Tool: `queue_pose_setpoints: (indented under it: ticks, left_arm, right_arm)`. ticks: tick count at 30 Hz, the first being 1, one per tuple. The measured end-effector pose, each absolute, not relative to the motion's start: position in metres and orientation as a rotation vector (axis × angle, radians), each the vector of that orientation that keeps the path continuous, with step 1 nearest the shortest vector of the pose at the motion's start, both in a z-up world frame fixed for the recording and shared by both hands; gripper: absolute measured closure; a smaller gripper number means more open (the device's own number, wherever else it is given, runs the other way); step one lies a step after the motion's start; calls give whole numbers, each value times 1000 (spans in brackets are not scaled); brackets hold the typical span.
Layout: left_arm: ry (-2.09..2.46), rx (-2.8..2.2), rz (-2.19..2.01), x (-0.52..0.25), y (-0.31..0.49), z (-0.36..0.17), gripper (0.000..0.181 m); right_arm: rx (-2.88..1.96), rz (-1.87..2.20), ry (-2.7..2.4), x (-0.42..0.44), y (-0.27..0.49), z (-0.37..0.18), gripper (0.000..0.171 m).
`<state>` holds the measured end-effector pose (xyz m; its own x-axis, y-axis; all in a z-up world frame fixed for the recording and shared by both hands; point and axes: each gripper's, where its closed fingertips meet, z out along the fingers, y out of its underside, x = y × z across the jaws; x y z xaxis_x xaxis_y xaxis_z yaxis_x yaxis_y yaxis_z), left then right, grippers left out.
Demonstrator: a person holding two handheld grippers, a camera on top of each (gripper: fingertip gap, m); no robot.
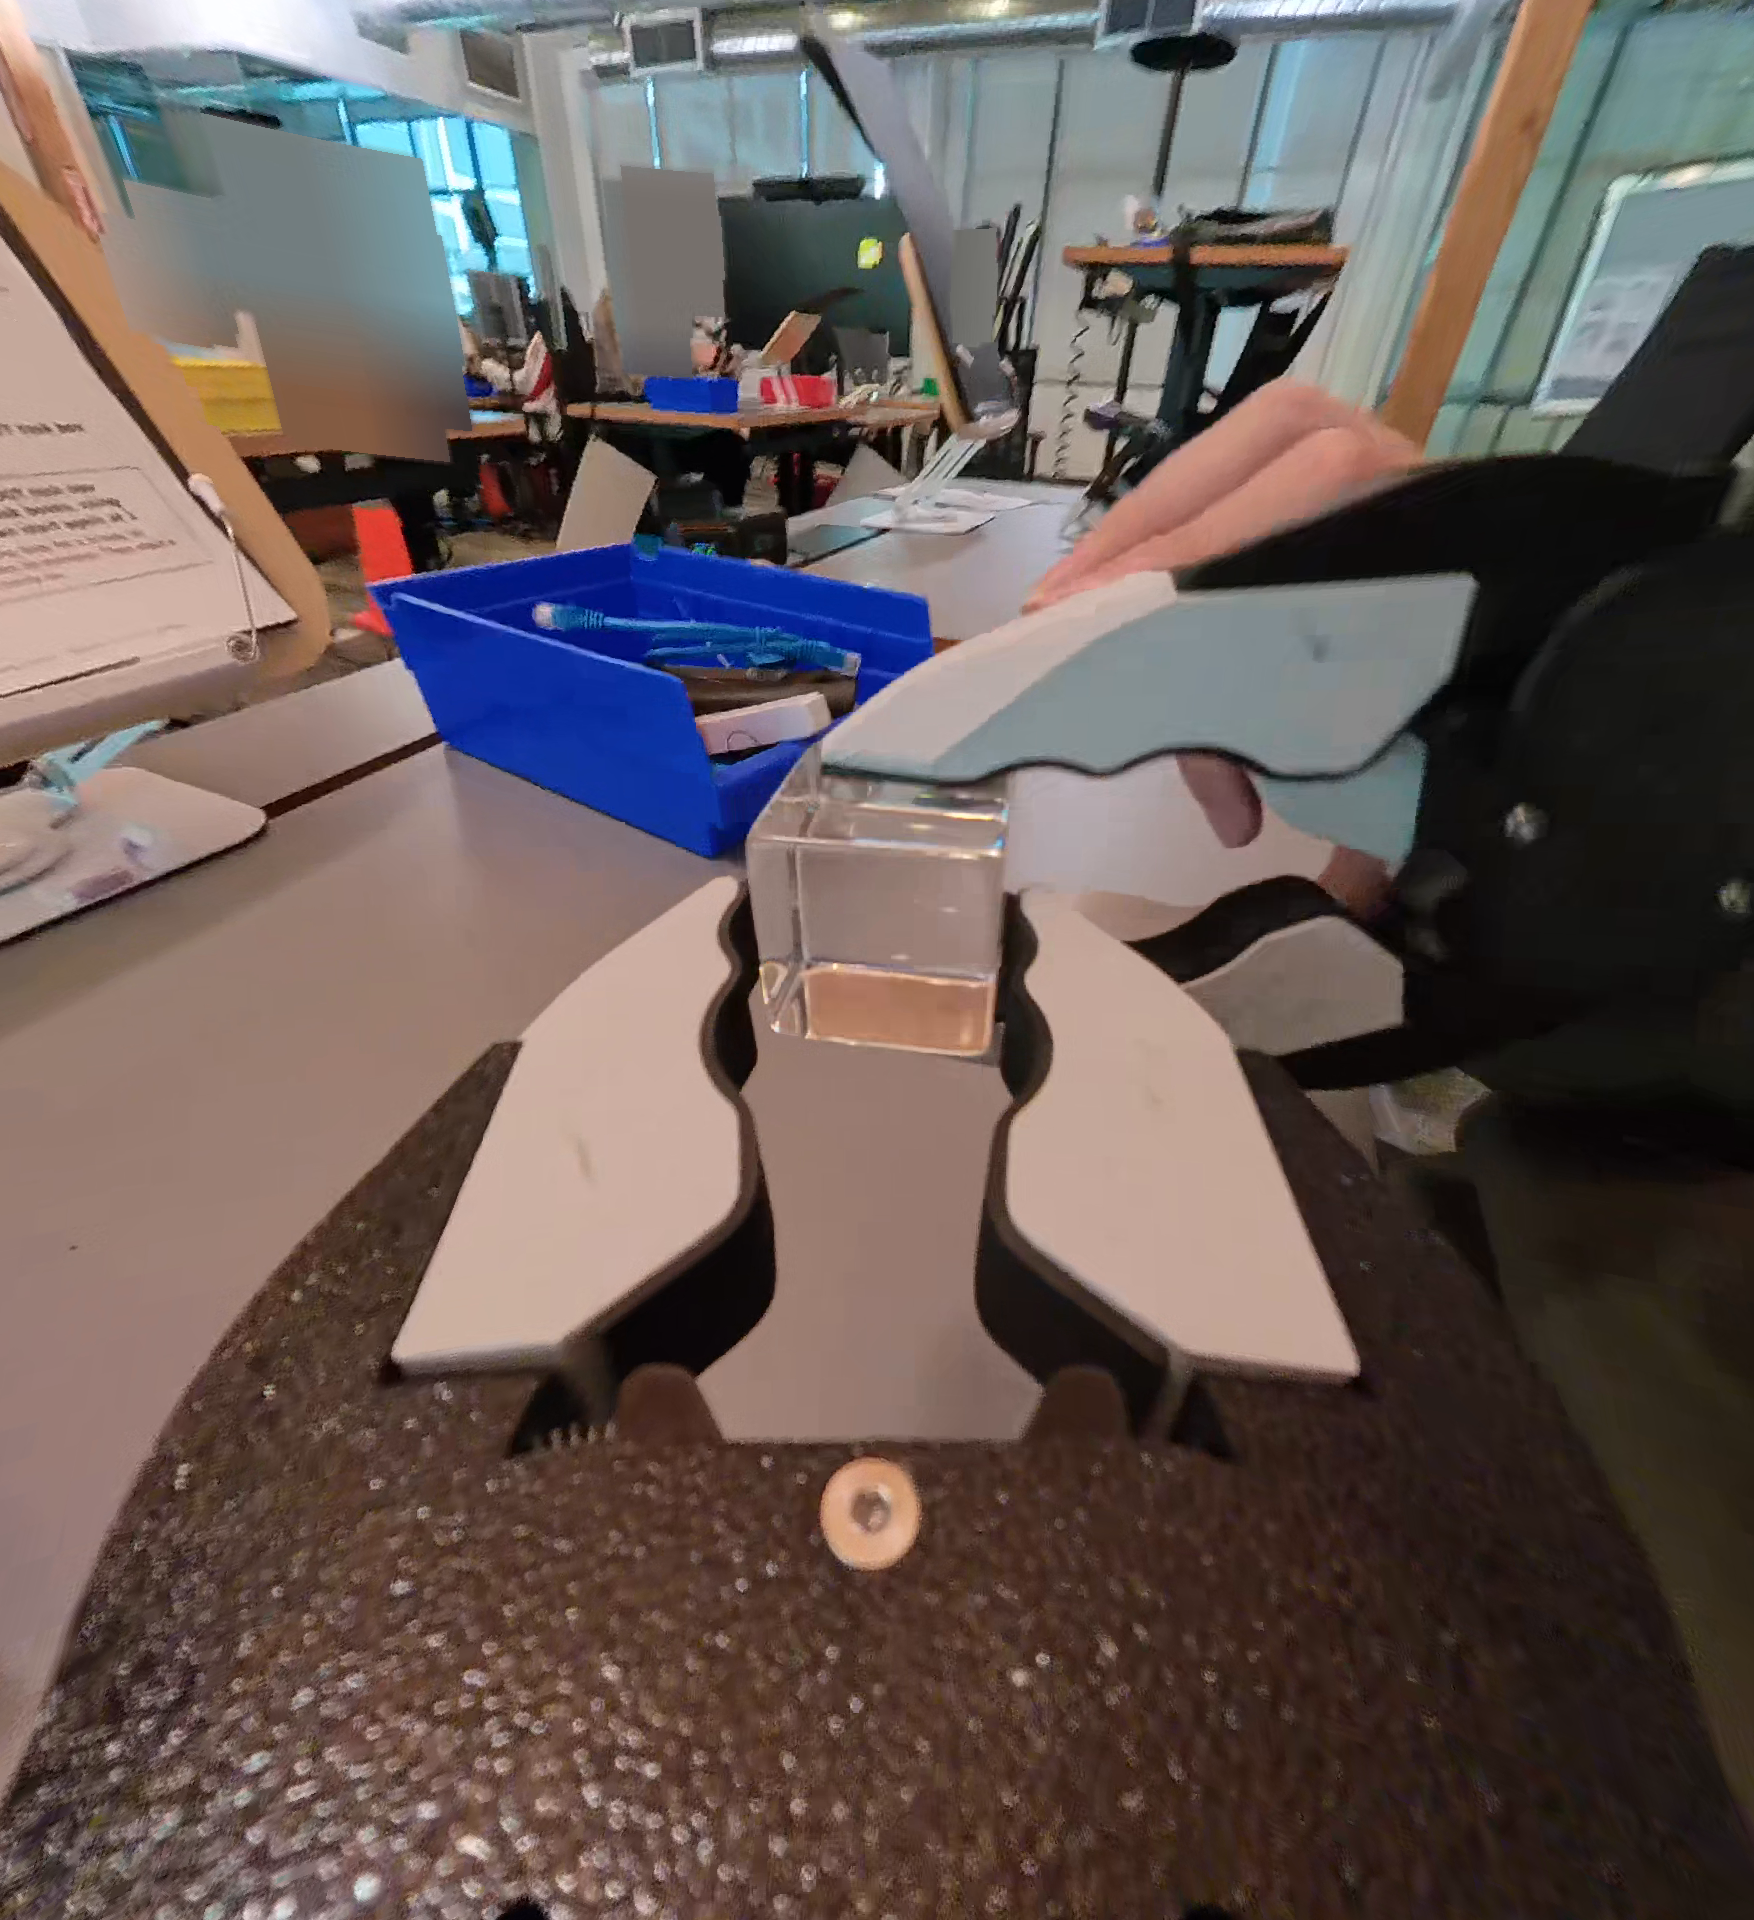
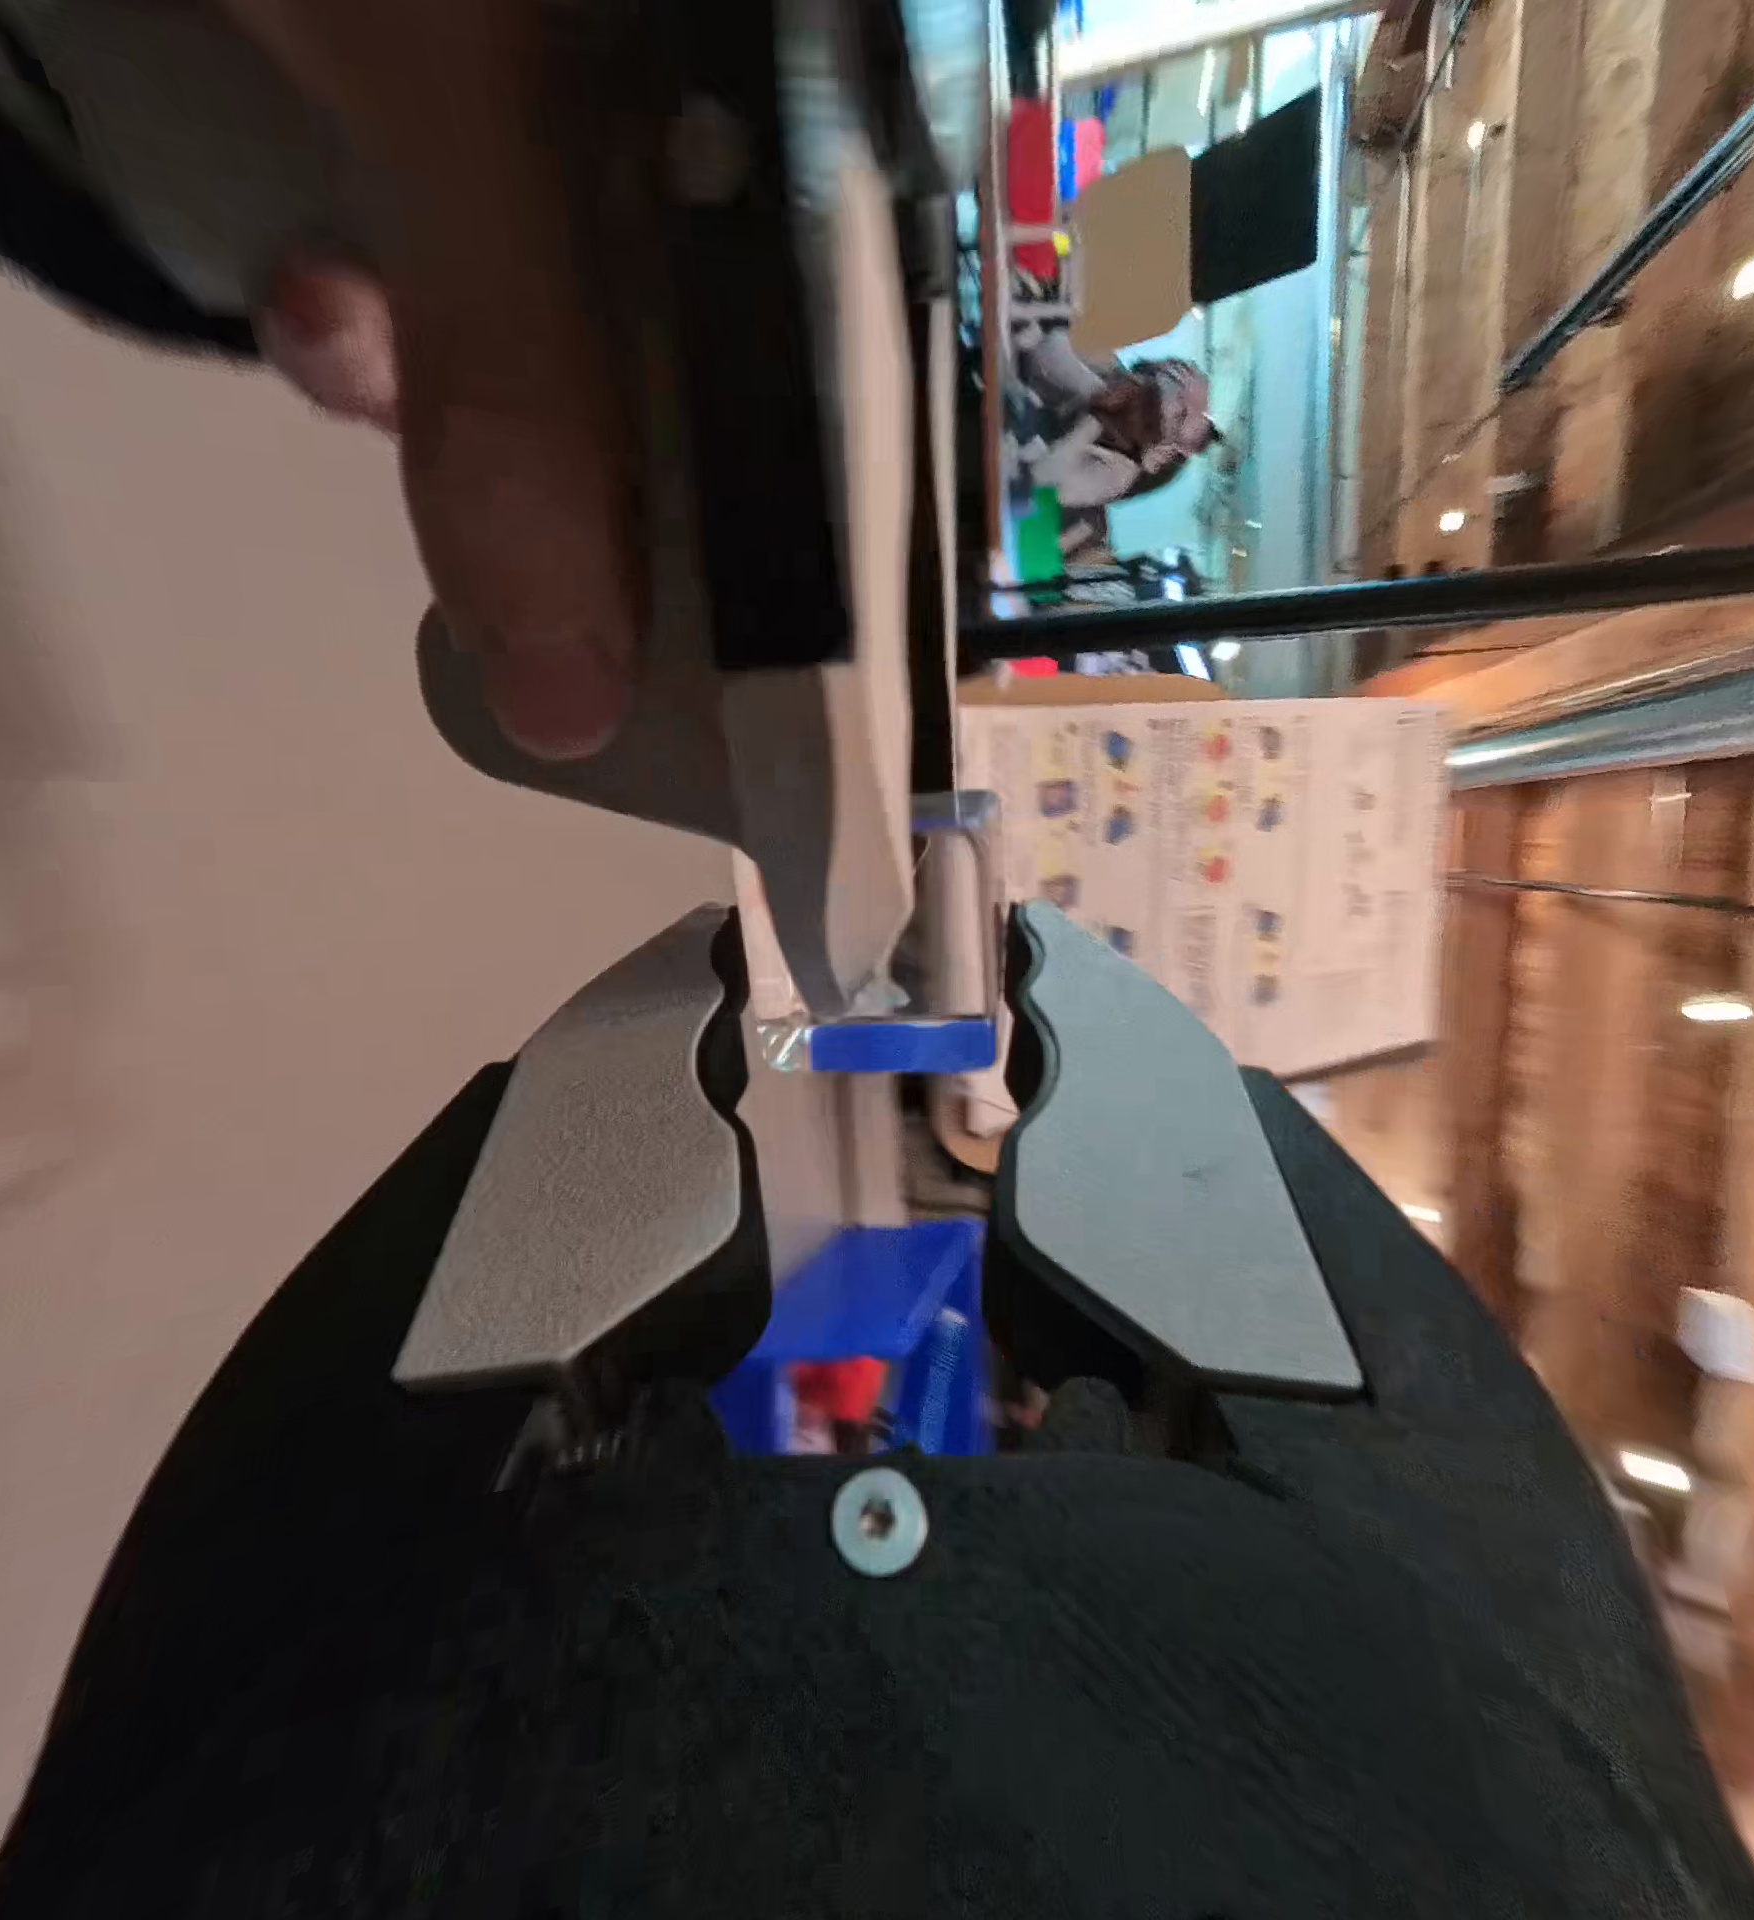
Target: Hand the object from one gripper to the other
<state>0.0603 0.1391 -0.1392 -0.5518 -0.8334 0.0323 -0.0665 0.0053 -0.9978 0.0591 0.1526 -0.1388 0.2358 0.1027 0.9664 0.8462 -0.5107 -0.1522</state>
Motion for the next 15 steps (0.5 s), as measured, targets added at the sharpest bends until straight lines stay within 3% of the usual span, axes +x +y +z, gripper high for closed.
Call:
queue_pose_setpoints:
  ticks: [2,4,7,11,15]
  left_arm:
    - [1652,-898,-1635,58,145,-138,137]
    - [1628,-857,-1648,55,153,-135,137]
    - [1569,-719,-1638,46,162,-121,137]
    - [1570,-434,-1435,28,161,-106,137]
    - [1601,-236,-1294,16,149,-101,138]
  right_arm:
    - [-1845,-1060,-746,57,151,-137,114]
    - [-1923,-741,-617,53,147,-137,79]
    - [-1919,-182,-392,38,141,-129,64]
    - [-1722,780,-66,8,134,-108,78]
    - [-1528,1271,104,6,138,-106,99]
